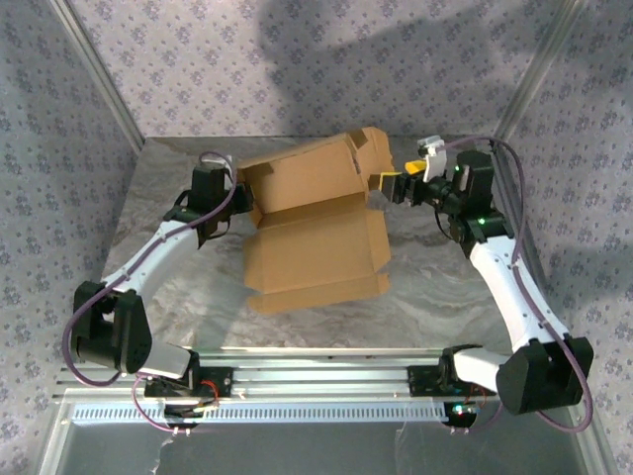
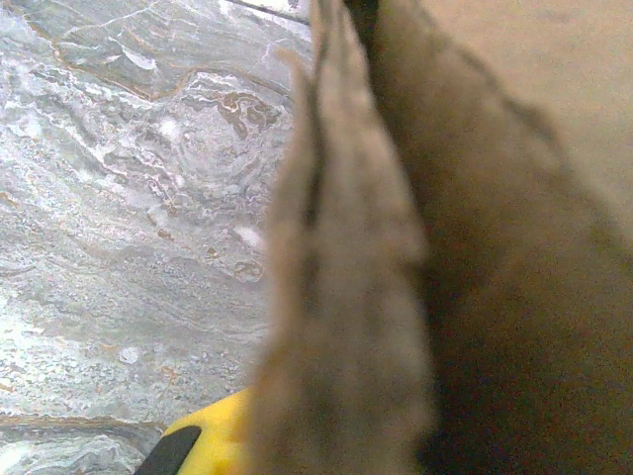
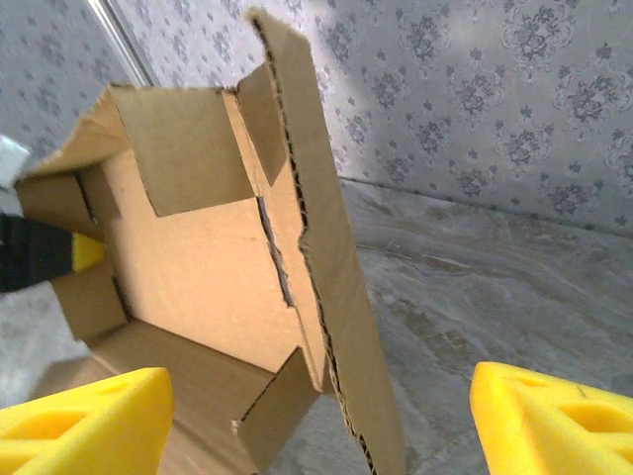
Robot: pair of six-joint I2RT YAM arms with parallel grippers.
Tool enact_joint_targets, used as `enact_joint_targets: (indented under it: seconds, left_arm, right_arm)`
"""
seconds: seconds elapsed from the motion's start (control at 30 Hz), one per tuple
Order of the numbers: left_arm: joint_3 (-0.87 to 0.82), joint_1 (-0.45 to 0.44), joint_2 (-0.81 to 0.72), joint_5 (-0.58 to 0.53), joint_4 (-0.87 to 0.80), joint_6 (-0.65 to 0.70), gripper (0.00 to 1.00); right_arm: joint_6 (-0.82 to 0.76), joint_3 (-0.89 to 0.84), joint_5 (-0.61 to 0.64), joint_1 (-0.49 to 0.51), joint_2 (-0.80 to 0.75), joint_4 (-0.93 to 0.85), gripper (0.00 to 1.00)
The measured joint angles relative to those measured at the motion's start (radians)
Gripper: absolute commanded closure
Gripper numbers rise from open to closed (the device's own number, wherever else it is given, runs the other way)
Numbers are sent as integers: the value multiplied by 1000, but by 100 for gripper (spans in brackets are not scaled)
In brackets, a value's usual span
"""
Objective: Fold the paper box
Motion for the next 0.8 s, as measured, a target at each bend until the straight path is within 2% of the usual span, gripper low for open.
enact_joint_targets:
  seconds: [0.17,0.4,0.43,0.7,0.8]
  left_arm:
    - [1,0,0,14,-22,10,100]
    - [3,0,6,21,-32,17,100]
    - [3,0,7,21,-34,18,100]
    - [5,0,10,21,-38,20,100]
    - [8,0,13,21,-47,19,100]
  right_arm:
    - [-98,136,31,11,113,-86,43]
    - [-138,176,102,72,185,-137,48]
    - [-140,180,119,78,195,-139,51]
    - [-144,187,272,128,225,-134,99]
    - [-151,169,377,175,217,-105,100]
